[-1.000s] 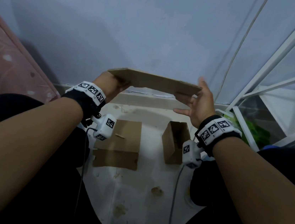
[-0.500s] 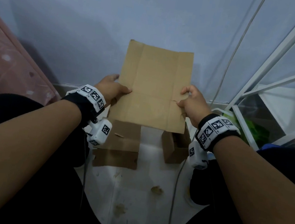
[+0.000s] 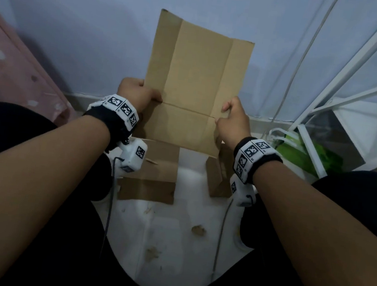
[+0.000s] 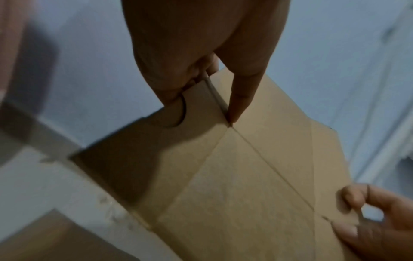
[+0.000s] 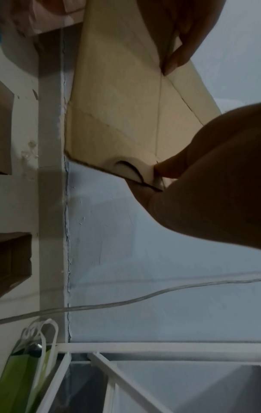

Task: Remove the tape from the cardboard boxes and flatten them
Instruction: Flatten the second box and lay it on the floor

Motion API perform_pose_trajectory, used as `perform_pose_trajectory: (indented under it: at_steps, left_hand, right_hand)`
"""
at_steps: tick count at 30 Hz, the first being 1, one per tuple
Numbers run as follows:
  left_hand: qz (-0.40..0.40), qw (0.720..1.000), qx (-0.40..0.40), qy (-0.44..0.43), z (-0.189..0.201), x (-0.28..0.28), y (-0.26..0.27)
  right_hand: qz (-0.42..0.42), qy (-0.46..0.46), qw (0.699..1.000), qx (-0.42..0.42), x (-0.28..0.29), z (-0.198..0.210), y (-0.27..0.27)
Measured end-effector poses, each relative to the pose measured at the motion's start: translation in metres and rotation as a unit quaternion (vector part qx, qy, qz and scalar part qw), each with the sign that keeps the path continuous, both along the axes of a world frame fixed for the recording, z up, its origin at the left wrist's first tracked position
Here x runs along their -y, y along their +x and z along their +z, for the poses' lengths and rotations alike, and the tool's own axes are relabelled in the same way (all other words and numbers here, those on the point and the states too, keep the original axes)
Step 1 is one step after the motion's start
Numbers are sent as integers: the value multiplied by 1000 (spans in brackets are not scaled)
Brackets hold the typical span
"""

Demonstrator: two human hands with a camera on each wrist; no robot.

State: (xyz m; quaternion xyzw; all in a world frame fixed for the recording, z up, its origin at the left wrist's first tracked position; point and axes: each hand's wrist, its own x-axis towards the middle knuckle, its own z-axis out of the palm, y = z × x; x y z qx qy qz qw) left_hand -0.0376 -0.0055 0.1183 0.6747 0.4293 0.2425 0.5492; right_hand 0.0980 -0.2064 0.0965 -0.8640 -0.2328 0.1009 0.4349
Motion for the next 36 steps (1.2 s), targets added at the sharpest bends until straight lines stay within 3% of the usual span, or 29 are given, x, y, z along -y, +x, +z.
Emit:
perform_pose_trajectory:
  at_steps: [4,9,13,19,24,27,29,30,32,33,36]
  left_hand:
    - [-6,1000,20,-22,-13,8,-3]
    - [-26,996,73,51,-1,10,-1]
    - [-46,991,120,22,-15,-2,-9]
    - [42,994,89,45,-55,-9,-7]
    - [90,996,19,-19,-134,-11,-23]
    - [156,986,-28,-60,-171,-32,-34]
    - [213,972,-44,-86,-190,-51,-34]
    - [235,966,-42,-100,-195,-60,-34]
    - [262,955,-59,-126,-203,-77,-30]
    - [274,949,-71,-136,-210,-85,-27]
    - [294,936,-76,-178,-230,-99,-23]
  right_hand:
    - [-43,29,999,-18,-7,4,-5]
    - [-73,64,993,-66,-16,4,-10]
    - [-59,102,993,-23,-21,3,-16]
    - [-91,173,981,-11,-51,-19,-17]
    - [-144,150,969,-133,-66,-90,-9]
    - [-140,159,938,-275,-72,-138,1]
    - [-118,140,924,-336,-79,-175,4]
    - [-92,102,938,-319,-81,-190,4]
    - [7,-29,975,-221,-88,-218,2]
    - [70,-102,977,-172,-93,-228,-3]
    - [221,-209,947,-101,-115,-251,-24]
